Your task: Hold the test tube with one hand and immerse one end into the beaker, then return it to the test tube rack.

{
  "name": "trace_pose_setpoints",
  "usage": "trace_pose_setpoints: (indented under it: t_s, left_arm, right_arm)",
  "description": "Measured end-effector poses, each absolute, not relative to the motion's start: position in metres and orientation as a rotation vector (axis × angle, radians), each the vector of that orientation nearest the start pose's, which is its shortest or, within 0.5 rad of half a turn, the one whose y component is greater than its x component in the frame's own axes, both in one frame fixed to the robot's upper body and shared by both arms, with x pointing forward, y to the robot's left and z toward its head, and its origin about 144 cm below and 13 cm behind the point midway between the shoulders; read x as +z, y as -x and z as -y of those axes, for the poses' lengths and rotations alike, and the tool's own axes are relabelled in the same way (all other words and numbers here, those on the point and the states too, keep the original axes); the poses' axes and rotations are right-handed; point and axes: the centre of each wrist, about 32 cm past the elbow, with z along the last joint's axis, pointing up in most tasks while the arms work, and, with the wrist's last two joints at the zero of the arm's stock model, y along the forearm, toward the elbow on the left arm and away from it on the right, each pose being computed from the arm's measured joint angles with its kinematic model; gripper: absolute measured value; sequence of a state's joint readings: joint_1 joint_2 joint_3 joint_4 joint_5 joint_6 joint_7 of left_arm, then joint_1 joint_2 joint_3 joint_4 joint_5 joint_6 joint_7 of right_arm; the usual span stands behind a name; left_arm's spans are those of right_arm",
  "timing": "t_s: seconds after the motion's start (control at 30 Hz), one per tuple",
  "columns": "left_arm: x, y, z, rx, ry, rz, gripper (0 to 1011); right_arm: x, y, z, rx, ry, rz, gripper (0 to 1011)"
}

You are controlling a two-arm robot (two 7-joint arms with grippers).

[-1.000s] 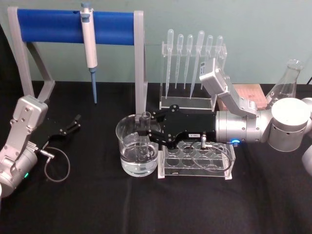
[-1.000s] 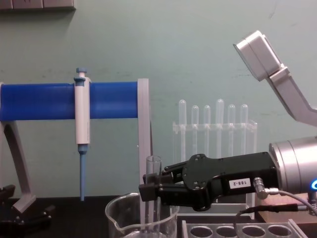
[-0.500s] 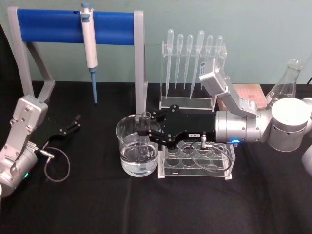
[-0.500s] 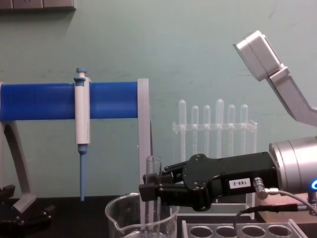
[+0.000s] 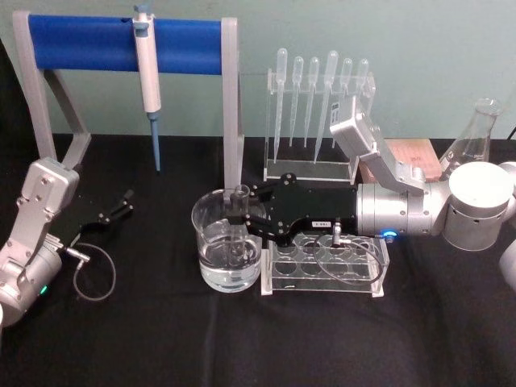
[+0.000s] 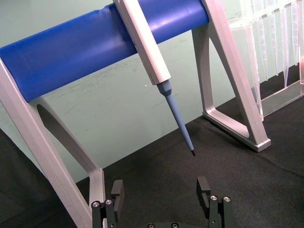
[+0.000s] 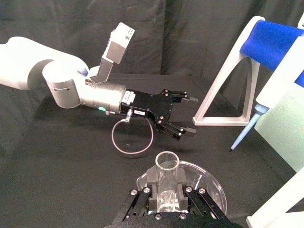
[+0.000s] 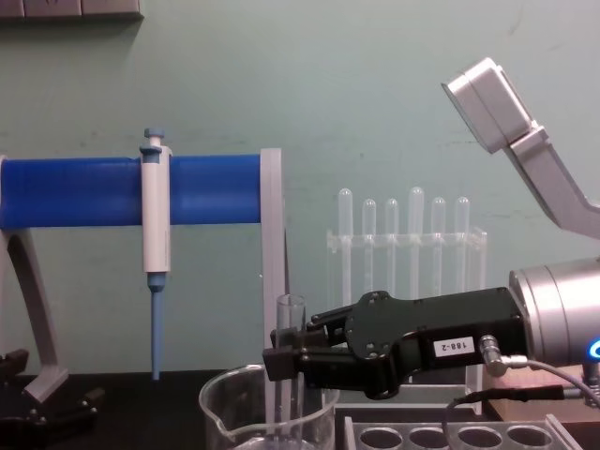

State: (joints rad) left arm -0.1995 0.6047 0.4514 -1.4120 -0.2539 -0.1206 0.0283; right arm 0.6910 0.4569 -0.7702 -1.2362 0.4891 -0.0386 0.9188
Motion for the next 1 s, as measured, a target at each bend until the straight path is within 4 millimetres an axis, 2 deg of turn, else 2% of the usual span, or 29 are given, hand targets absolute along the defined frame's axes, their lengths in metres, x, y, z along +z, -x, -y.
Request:
trace_pose_setpoints:
  t_s: [1.0]
  left_arm:
    - [1.1398, -0.4886, -0.3097, 1.248, -0.304, 0.285, 1000]
  right_arm:
    - [1.2309, -0.5922, 0.2129, -0.182, 0.218, 0.159, 241]
